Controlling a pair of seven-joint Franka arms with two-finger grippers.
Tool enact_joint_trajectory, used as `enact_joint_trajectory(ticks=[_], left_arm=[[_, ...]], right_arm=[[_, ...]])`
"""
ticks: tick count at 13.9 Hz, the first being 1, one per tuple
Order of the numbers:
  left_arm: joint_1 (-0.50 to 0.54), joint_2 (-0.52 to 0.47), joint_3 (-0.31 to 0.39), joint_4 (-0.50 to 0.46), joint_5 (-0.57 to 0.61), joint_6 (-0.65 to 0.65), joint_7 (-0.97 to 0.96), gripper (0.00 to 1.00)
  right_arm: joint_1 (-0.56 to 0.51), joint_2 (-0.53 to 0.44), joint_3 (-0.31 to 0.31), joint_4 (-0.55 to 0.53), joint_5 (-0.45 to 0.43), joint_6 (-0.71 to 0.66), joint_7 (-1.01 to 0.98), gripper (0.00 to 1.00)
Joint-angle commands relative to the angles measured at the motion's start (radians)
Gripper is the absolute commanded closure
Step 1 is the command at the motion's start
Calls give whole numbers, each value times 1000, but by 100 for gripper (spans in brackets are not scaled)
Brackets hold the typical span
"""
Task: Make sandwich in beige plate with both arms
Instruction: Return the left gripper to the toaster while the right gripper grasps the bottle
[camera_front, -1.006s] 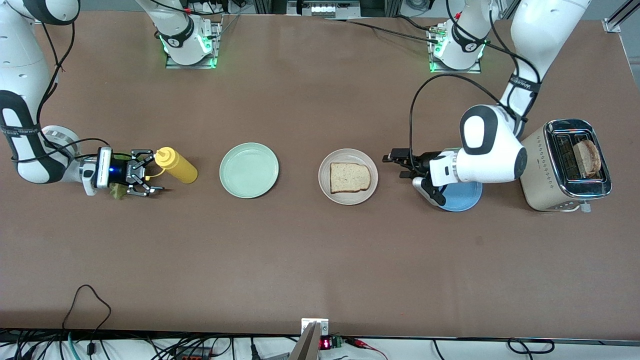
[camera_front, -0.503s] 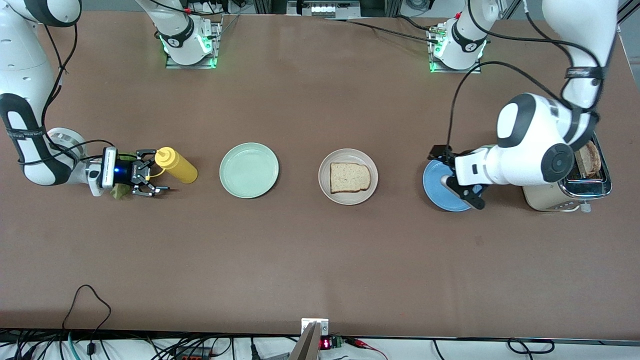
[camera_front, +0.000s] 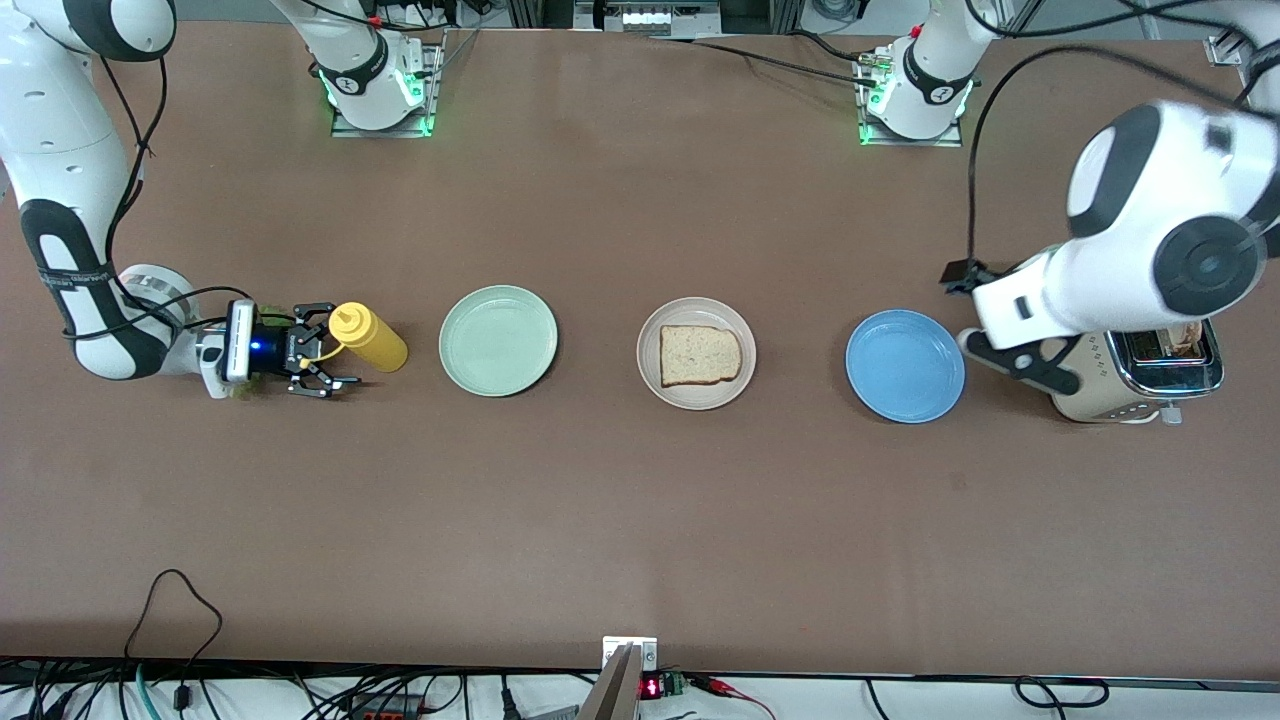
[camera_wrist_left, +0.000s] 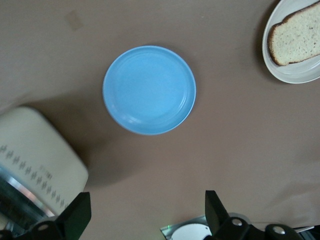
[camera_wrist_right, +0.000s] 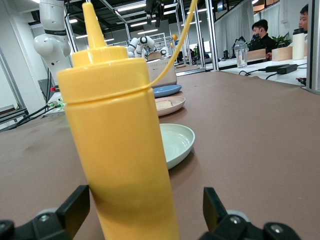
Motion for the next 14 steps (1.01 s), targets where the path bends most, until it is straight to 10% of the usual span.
enact_joint_trajectory(ticks=[1,5,8,14], left_arm=[[-5,-76,47,32,2,-42,-68,0],[-67,-237,248,-91,-153,47,-82,0],[-65,-366,258,-269,-149,205,-84,0],[-168,-351,298,-228,-55,187,-110,0]], right_arm=[[3,10,3,-3,23,-43,-18,0],[3,16,3,-23,34,-100,-46,0],[20,16,3,-22,54,-106,-72,0],[55,16,1,-19,100,-103,-93,1]])
